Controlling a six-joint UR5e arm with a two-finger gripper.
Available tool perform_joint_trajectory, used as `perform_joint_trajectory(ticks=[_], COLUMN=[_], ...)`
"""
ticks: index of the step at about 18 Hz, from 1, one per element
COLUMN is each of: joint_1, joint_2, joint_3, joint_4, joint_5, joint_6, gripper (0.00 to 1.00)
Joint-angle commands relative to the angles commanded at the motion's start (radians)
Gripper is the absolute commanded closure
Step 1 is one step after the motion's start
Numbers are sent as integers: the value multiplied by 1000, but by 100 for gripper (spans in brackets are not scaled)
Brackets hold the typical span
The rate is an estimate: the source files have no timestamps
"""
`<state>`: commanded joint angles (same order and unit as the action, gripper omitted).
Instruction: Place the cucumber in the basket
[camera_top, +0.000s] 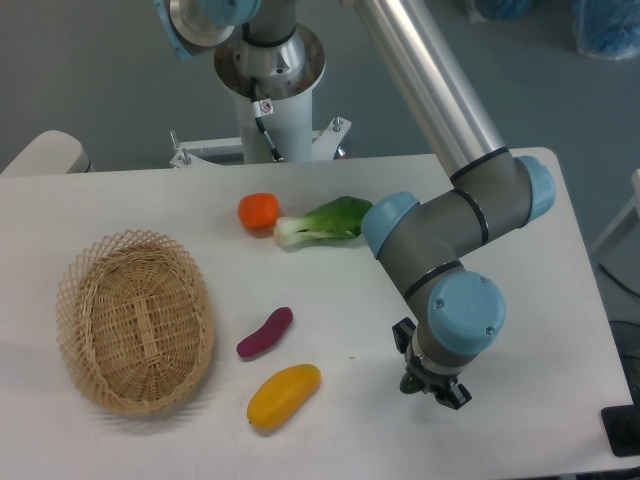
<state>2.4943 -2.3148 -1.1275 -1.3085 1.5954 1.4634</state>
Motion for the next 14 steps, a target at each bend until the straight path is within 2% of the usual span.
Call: perform_joint_trajectory(ticks=[9,14], joint_1=[-15,-38], joint_2=[2,6], joint_3=[0,-2], joint_4=[-3,-5], joint_5=[3,-12], joint_6=[-23,-110], gripper=[74,74])
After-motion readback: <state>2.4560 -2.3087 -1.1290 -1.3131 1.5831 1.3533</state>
